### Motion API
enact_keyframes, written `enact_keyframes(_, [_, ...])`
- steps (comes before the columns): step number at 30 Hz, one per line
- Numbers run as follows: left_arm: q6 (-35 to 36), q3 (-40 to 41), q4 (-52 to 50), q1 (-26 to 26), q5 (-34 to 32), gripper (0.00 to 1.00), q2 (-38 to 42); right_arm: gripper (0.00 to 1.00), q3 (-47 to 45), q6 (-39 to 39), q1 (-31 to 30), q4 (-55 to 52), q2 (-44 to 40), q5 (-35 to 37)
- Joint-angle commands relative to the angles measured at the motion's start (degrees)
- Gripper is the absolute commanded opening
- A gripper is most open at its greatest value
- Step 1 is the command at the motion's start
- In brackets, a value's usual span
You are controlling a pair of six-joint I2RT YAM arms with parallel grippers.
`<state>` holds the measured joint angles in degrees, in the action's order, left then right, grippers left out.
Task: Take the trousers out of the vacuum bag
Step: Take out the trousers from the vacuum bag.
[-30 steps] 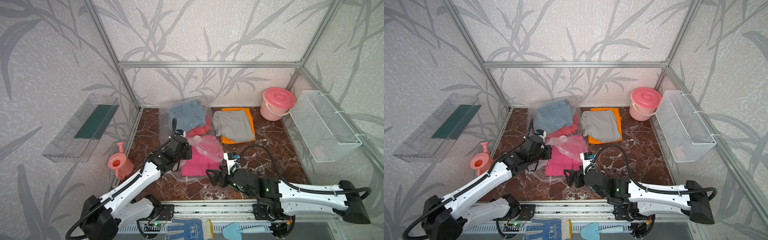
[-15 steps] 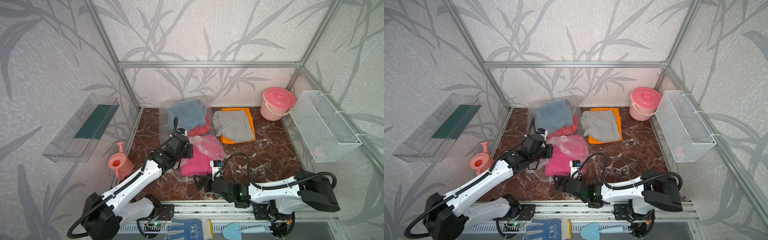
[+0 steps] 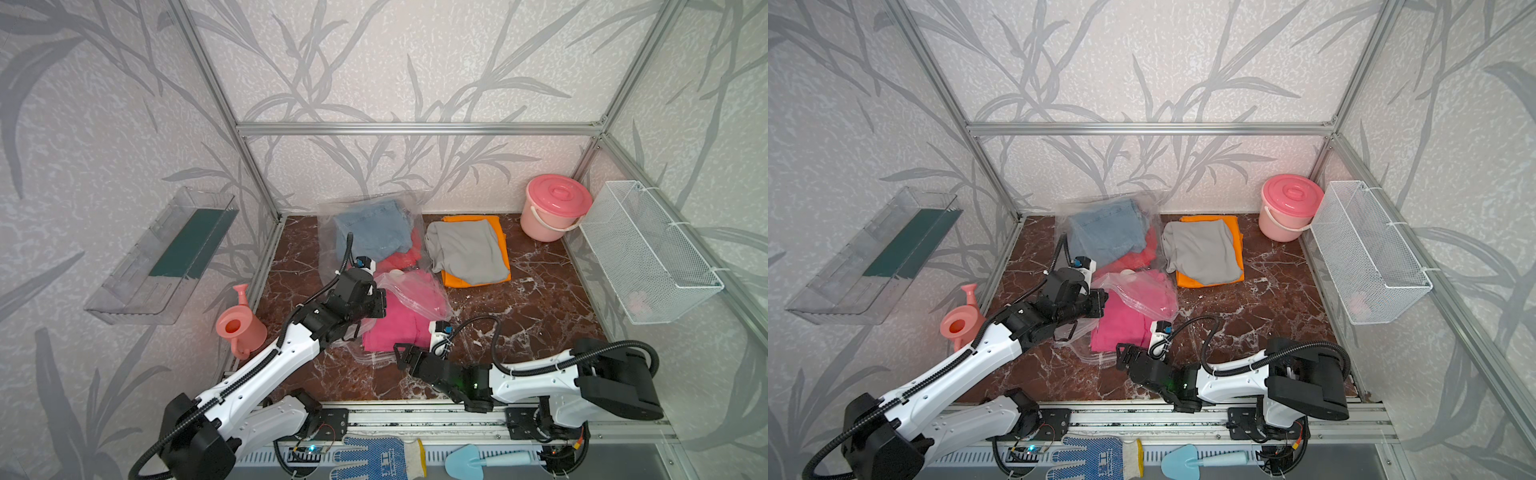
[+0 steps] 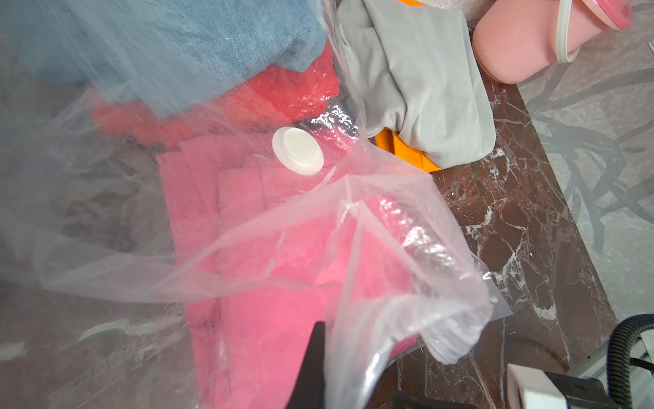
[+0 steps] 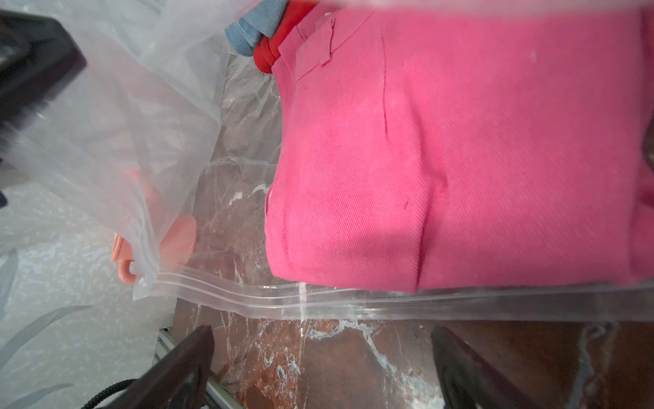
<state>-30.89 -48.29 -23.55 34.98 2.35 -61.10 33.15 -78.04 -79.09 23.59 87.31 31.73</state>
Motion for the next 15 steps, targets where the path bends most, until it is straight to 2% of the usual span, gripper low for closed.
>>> enact_keyframes(1, [1.28, -0.88, -0.07, 0.07, 1.08, 0.00, 1.52, 0.95, 1.48, -3.92, -1.01, -1.50, 1.74, 2.39])
enact_keyframes(8, [1.17, -0.59, -0.17, 0.02, 0.55, 0.00, 2.12, 0.95, 1.06, -6.91, -0.50, 1.89, 5.67, 2.17])
enact_keyframes(15, [1.17, -0.22, -0.96, 0.08, -0.06, 0.00, 2.82, 0.95, 1.96, -4.27, 1.28, 4.16, 6.16, 0.21])
